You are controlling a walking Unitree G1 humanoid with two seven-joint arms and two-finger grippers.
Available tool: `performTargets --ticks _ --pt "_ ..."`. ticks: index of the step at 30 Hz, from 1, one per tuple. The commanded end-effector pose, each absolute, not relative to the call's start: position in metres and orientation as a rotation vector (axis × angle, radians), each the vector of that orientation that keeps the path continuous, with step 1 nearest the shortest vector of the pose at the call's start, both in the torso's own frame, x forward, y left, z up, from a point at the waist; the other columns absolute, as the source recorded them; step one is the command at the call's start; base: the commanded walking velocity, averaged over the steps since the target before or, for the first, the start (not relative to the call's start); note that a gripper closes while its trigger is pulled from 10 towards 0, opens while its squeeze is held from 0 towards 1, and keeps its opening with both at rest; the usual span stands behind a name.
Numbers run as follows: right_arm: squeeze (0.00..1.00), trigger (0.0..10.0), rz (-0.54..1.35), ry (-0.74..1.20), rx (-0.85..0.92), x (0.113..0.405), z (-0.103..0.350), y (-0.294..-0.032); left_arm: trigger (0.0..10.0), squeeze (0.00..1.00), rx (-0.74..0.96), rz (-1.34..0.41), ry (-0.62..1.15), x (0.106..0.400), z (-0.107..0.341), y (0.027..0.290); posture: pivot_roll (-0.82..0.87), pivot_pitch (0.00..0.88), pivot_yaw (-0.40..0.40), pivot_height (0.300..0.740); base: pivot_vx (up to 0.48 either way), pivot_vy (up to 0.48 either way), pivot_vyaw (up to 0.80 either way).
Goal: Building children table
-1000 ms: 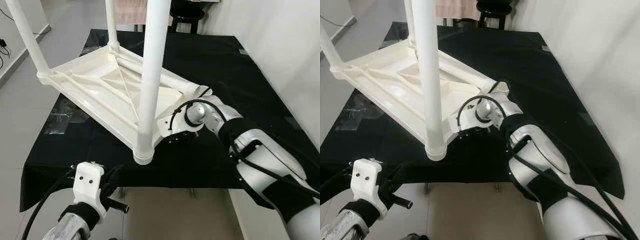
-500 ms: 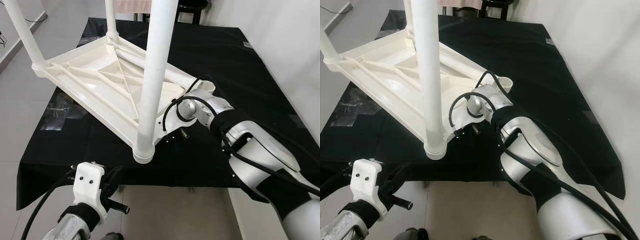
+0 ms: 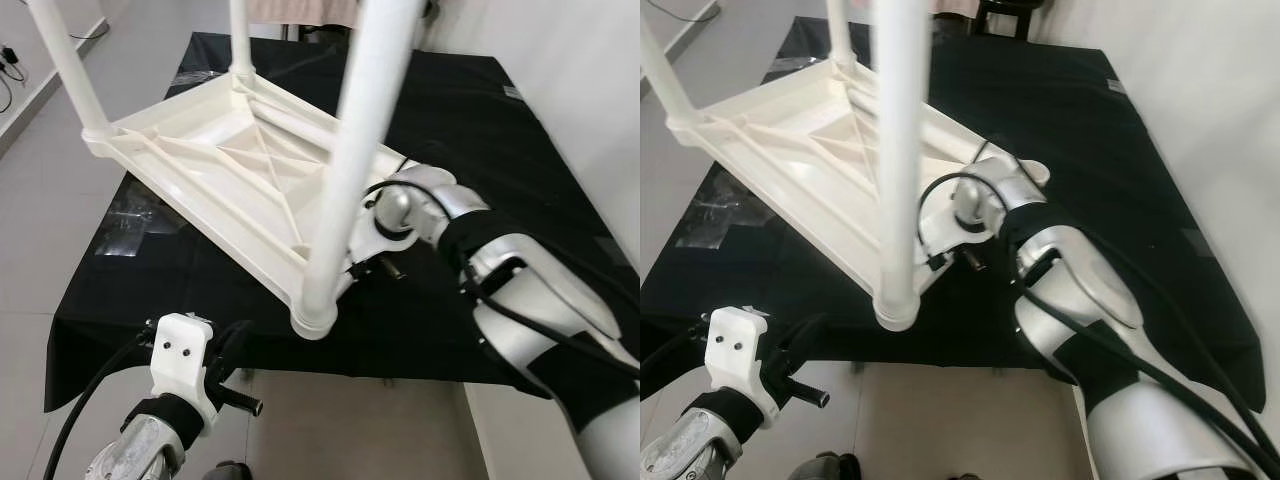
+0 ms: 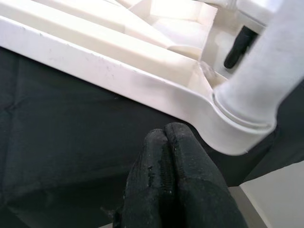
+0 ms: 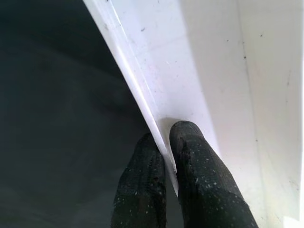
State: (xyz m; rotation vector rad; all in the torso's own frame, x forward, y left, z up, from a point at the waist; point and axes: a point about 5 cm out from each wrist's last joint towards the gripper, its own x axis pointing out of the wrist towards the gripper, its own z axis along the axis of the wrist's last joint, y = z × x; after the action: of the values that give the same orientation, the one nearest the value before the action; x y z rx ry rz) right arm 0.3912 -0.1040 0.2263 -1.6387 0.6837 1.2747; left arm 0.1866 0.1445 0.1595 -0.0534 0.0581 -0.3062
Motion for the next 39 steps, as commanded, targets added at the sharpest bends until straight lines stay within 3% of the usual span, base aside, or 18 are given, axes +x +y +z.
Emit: performTargets --ticks 1,8,13,17,24,27,31,34,37,38,39 --pt "0.00 0.0 1.234 0.776 -1.414 0.391 0.227 -0.135 10.0 0.00 -0.058 -0.313 0.099 0.187 0.151 0.144 0.03 0.146 -0.092 0.740 0.000 0.000 0.00" --pt "0.00 0.0 1.178 0.841 -1.255 0.388 0.224 -0.169 10.0 0.00 -0.053 -0.321 0.102 0.191 0.150 0.146 0.03 0.138 -0.087 0.740 0.000 0.000 0.00" --pt "0.00 0.0 1.182 0.850 -1.225 0.386 0.224 -0.174 10.0 0.00 -0.052 -0.322 0.102 0.191 0.150 0.146 0.03 0.137 -0.087 0.740 0.000 0.000 0.00" --pt "0.00 0.0 1.224 0.879 -1.097 0.376 0.216 -0.190 10.0 0.00 -0.049 -0.320 0.102 0.193 0.149 0.148 0.03 0.127 -0.079 0.740 0.000 0.000 0.00" --pt "0.00 0.0 1.292 0.743 -0.963 0.371 0.205 -0.161 10.0 0.00 -0.046 -0.330 0.103 0.195 0.148 0.148 0.03 0.114 -0.070 0.740 0.000 0.000 0.00" --pt "0.00 0.0 1.128 0.654 -0.904 0.387 0.205 -0.135 10.0 0.00 -0.042 -0.331 0.106 0.195 0.147 0.148 0.04 0.107 -0.072 0.740 0.000 0.000 0.00" --pt "0.00 0.0 0.976 0.624 -0.886 0.394 0.205 -0.124 10.0 0.00 -0.040 -0.329 0.106 0.195 0.146 0.148 0.04 0.105 -0.072 0.740 0.000 0.000 0.00" --pt "0.00 0.0 0.937 0.609 -0.881 0.396 0.206 -0.121 10.0 0.00 -0.040 -0.329 0.105 0.195 0.146 0.148 0.04 0.105 -0.073 0.740 0.000 0.000 0.00" --pt "0.00 0.0 0.881 0.527 -0.807 0.398 0.210 -0.101 10.0 0.00 -0.042 -0.332 0.106 0.195 0.146 0.149 0.04 0.109 -0.071 0.740 0.000 0.000 0.00" --pt "0.00 0.8 0.890 0.480 -0.770 0.398 0.213 -0.090 10.0 0.00 -0.043 -0.333 0.105 0.195 0.146 0.149 0.04 0.110 -0.070 0.740 0.000 0.000 0.00" --pt "0.00 0.8 0.894 0.449 -0.744 0.398 0.216 -0.083 10.0 0.00 -0.043 -0.334 0.105 0.196 0.147 0.149 0.03 0.110 -0.071 0.740 0.000 0.000 0.00"
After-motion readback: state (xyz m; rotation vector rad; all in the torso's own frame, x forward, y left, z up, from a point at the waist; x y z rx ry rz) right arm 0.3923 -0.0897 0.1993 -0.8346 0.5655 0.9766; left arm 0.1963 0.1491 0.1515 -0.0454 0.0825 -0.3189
